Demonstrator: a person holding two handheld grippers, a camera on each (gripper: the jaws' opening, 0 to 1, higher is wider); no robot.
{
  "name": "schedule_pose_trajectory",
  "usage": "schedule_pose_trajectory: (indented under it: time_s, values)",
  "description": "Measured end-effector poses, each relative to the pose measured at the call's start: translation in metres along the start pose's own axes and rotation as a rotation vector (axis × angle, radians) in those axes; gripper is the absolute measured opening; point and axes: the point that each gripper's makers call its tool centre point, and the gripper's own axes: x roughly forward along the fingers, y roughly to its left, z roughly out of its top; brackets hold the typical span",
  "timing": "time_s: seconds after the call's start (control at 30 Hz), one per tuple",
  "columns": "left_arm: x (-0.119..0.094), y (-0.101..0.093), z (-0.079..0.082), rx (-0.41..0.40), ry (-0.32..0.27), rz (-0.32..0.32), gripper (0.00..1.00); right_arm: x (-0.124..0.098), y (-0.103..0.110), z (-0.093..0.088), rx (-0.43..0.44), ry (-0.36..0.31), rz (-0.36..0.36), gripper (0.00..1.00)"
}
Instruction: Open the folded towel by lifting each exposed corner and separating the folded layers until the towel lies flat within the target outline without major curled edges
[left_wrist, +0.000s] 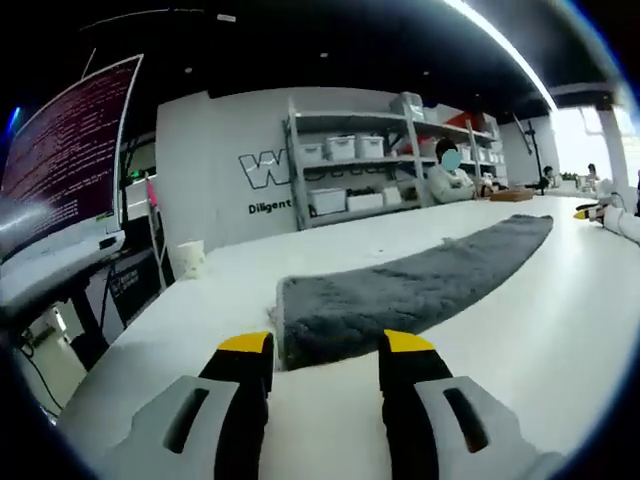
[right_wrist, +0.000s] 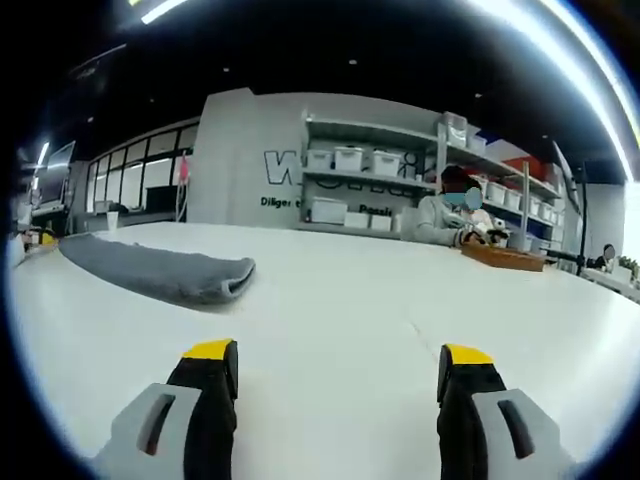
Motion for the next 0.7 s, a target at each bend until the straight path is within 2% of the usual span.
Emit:
schedule_pose_trajectory:
  time_s: [0.03,0.13,0.27,0.33,0.5,0.7]
  values:
    - [-0.001,0.0,0.004,-0.017,-0.025,-0.008,0.58,0.0,0.0,0.0,0.0,0.0,0.0,0.82]
    - [0.001,0.001,0.004,-0.03,-0.032,-0.01,0.76,0.0,0.0,0.0,0.001,0.0,0.0,0.82]
    - [0.003,-0.001,-0.001,-0.026,-0.001,-0.016,0.84,0.001,-0.001,0.0,-0.001,0.0,0.001,0.82]
    - [0.004,-0.001,-0.003,-0.066,0.0,-0.025,0.9,0.001,-0.001,0.0,0.0,0.0,0.003,0.82]
    - [0.004,-0.002,-0.004,-0.089,0.004,-0.029,0.99,0.001,-0.001,0.0,0.002,-0.002,0.005,0.82]
    - [0.007,-0.011,-0.004,-0.11,0.006,-0.073,0.99,0.001,0.0,0.0,0.001,-0.002,0.008,0.82]
